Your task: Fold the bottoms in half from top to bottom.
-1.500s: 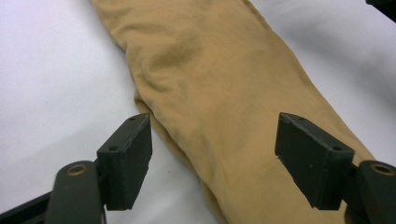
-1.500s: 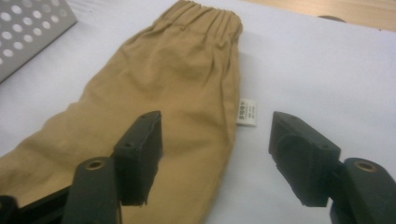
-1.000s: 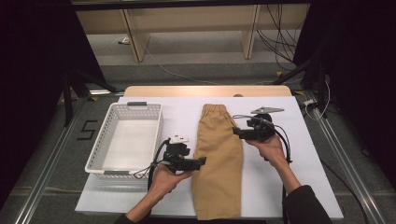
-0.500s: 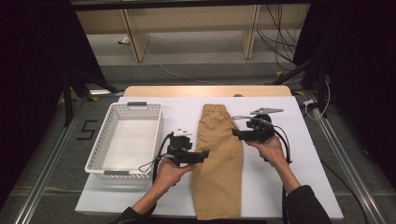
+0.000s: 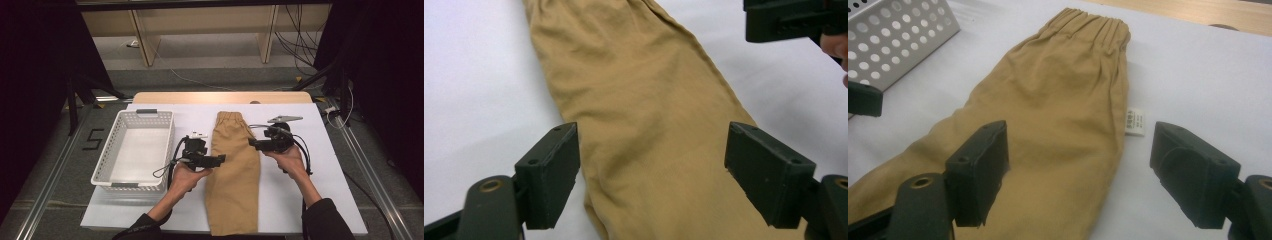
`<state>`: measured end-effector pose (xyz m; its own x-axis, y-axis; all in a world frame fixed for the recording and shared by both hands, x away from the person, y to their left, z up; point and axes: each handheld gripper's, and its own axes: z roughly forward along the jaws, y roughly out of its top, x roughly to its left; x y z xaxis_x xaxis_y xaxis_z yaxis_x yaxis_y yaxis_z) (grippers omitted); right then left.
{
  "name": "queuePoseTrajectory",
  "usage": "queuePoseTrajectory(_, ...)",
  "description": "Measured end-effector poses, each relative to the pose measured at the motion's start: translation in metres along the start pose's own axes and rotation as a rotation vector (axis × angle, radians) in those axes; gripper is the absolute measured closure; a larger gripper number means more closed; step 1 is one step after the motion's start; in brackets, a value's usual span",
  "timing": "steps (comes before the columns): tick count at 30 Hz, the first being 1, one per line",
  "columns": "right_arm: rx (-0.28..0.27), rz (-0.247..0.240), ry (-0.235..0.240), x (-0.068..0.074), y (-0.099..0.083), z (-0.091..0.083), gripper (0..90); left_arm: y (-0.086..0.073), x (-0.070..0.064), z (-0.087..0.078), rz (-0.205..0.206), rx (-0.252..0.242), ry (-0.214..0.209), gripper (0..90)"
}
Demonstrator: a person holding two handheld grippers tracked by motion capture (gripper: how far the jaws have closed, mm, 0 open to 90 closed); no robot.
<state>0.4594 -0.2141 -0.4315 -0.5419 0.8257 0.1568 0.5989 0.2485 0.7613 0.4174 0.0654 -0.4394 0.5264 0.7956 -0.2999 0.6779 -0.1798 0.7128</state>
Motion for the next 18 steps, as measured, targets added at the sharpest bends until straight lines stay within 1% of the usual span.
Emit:
queuePoseTrajectory(3, 0.000, -0.002, 0.001, 0.000, 0.000, 0.000, 24.4, 0.001, 0.001, 0.004, -0.008, 0.007, 0.005, 22.2)
queuePoseTrajectory(5, 0.003, 0.000, -0.003, -0.001, 0.000, 0.000, 24.3, 0.003, 0.002, 0.007, -0.004, 0.018, 0.007, 22.5)
queuePoseTrajectory(10, 0.005, 0.003, -0.009, -0.005, 0.000, 0.000, 24.4, 0.009, 0.004, 0.019, -0.022, 0.023, 0.029, 23.1)
queuePoseTrajectory(12, 0.003, 0.003, -0.011, -0.005, 0.001, 0.000, 24.5, 0.011, 0.008, 0.024, -0.024, 0.038, 0.039, 23.6)
queuePoseTrajectory(15, 0.007, 0.003, -0.015, -0.006, 0.001, -0.001, 24.5, 0.015, 0.012, 0.029, -0.043, 0.039, 0.050, 24.1)
queuePoseTrajectory(18, 0.009, 0.001, -0.017, -0.007, 0.000, 0.000, 24.6, 0.019, 0.018, 0.036, -0.074, 0.046, 0.053, 24.9)
